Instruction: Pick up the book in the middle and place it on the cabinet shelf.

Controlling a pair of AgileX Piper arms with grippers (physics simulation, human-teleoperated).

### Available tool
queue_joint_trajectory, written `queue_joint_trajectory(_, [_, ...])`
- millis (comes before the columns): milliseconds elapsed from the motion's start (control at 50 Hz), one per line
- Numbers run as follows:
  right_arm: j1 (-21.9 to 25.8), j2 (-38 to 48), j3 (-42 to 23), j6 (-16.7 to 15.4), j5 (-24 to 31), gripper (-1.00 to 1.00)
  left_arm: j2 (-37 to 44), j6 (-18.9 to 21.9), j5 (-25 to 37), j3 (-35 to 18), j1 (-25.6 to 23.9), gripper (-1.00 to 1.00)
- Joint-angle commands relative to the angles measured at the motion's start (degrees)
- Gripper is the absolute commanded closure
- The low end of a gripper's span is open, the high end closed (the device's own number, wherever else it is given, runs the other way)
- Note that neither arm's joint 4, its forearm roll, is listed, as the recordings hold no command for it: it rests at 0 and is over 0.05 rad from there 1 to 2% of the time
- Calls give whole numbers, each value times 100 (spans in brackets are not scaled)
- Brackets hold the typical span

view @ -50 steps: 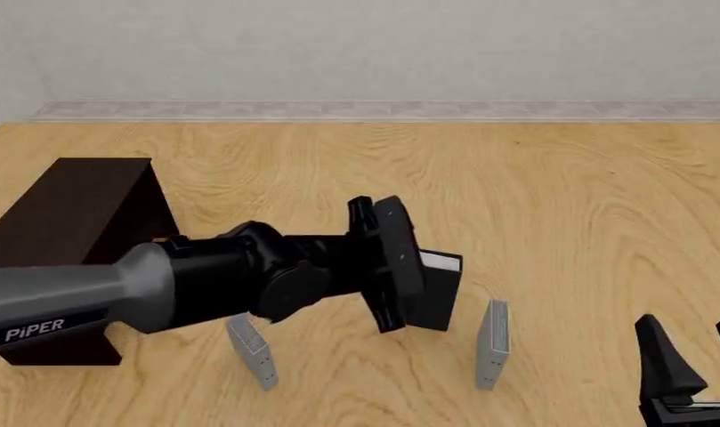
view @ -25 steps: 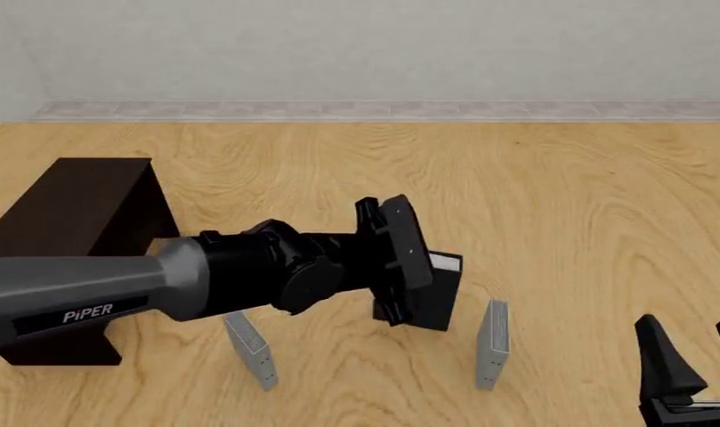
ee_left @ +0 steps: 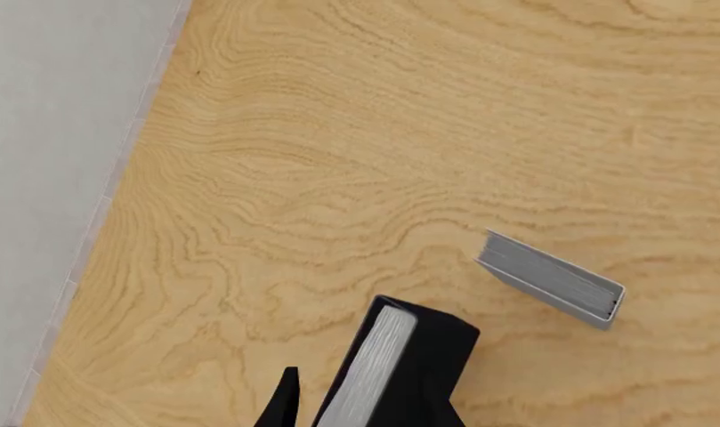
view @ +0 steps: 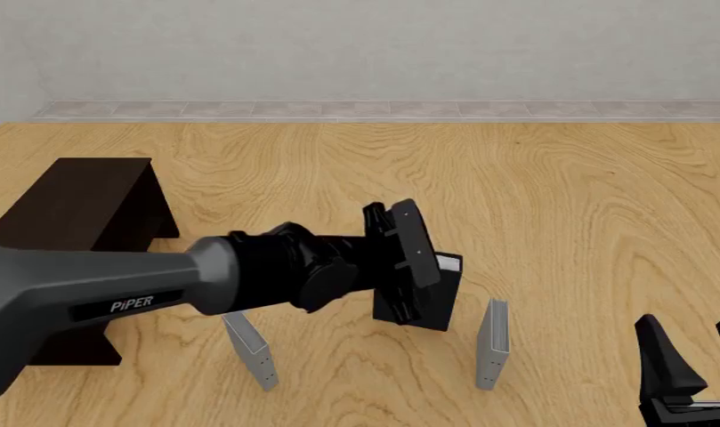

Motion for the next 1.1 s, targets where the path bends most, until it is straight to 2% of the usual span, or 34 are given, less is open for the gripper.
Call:
queue_joint_trajectory(20, [1,0,0,-1,0,-100,181,-48,-43,-77,5,-100])
queue_joint_trajectory(640, [-1,-2,0,0,1,-100,709,-294,-101,-398,-125,-100])
queue_joint_trajectory(660, [0,0,0,-1,0,-100,727,-293,-88,-432,-117,100])
queue_joint_trajectory(920, [0,0,0,-1,0,-100,447,-377,-23,-198,-256,100])
queue_joint_trajectory(1100, [0,-3,0,0,2,-100,175,-224,232,-292,-179,100])
